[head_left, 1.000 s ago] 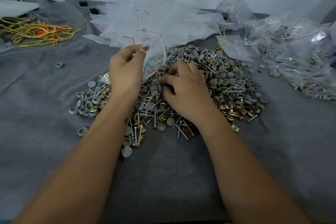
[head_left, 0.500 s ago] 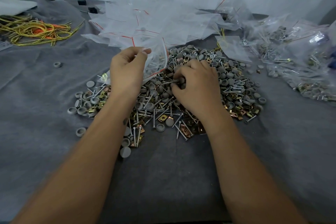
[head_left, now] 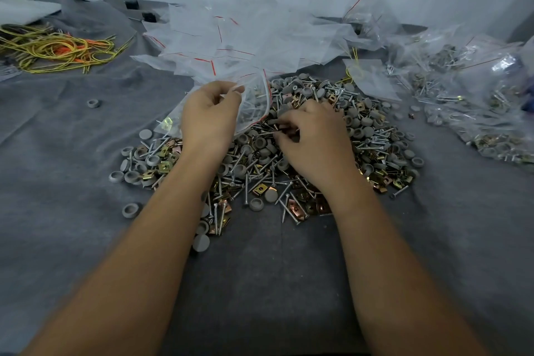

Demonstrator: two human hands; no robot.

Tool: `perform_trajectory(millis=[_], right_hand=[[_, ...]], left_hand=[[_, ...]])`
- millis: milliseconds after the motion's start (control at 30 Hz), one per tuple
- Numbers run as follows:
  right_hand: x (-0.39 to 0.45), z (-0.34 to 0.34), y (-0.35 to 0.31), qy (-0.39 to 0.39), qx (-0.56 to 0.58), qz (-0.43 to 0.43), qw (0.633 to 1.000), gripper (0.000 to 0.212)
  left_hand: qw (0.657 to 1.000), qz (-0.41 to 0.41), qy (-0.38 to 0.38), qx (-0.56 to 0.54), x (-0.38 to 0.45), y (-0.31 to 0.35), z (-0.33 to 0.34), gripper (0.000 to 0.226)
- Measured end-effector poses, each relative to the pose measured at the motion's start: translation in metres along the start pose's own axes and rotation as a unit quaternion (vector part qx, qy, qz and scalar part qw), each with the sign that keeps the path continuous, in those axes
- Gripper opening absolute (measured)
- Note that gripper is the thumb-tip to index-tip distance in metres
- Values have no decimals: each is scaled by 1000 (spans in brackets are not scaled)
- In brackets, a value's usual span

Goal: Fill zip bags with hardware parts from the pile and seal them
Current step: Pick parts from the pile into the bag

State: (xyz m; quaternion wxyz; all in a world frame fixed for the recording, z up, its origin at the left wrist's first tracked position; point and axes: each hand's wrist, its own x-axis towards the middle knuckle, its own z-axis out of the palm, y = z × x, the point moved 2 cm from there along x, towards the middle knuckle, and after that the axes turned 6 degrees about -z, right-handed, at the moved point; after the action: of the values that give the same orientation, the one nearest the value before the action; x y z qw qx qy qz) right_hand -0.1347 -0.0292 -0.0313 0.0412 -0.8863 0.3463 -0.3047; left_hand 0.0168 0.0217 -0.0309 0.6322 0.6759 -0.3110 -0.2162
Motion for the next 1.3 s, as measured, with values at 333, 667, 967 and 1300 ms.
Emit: perform_trajectory(millis=[333, 667, 967, 1300], right_hand=[[1, -6, -4, 157, 111, 25, 981, 7], [2, 4, -7, 163, 192, 38, 967, 13], [2, -3, -7, 116, 258, 33, 959, 21], [2, 1, 8, 76, 26, 48, 996, 29]], left_hand=[[997, 36, -36, 54, 0, -2, 5, 13], [981, 111, -149, 60, -18, 10, 14, 27], [993, 71, -92, 0, -11, 12, 8, 27], [995, -14, 67, -77, -3, 8, -3, 28]])
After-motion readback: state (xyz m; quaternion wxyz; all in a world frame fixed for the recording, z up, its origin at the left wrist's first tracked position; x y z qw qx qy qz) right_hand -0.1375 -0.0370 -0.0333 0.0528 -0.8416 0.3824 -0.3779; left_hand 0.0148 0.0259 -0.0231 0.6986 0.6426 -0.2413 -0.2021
